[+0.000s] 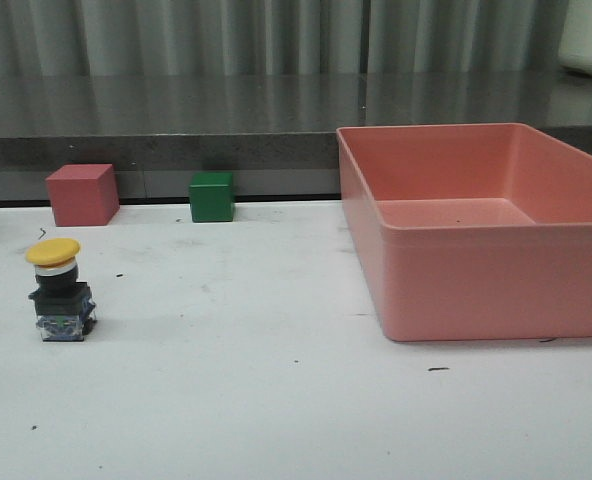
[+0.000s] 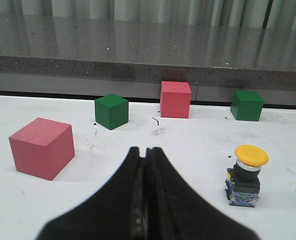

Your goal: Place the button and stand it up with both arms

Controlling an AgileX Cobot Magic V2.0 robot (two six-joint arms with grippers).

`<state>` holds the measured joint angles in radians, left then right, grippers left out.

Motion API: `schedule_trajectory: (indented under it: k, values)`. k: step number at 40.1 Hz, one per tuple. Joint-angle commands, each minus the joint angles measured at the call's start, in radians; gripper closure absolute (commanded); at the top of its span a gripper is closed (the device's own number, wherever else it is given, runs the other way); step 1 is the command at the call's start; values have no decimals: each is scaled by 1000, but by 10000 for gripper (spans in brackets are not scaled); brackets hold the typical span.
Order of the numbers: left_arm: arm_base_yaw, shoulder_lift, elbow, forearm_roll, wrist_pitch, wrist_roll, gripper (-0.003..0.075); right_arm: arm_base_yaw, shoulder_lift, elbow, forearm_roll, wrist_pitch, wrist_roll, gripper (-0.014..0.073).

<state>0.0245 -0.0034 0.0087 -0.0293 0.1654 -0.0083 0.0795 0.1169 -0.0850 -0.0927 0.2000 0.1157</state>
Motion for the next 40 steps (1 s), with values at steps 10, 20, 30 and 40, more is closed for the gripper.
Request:
schedule_trajectory:
  k: [10, 20, 30, 40]
  values:
    - [1, -23, 15, -10, -87, -12, 740, -53, -93, 109, 42, -182, -9, 662]
    - [1, -21, 15, -10, -89, -12, 740, -82, -145, 109, 42, -192, -9, 662]
    - [1, -21, 15, -10, -89, -12, 740, -79, -145, 109, 42, -190, -9, 662]
    - [1, -21, 15, -10, -89, -12, 740, -79, -145, 109, 42, -190, -9, 662]
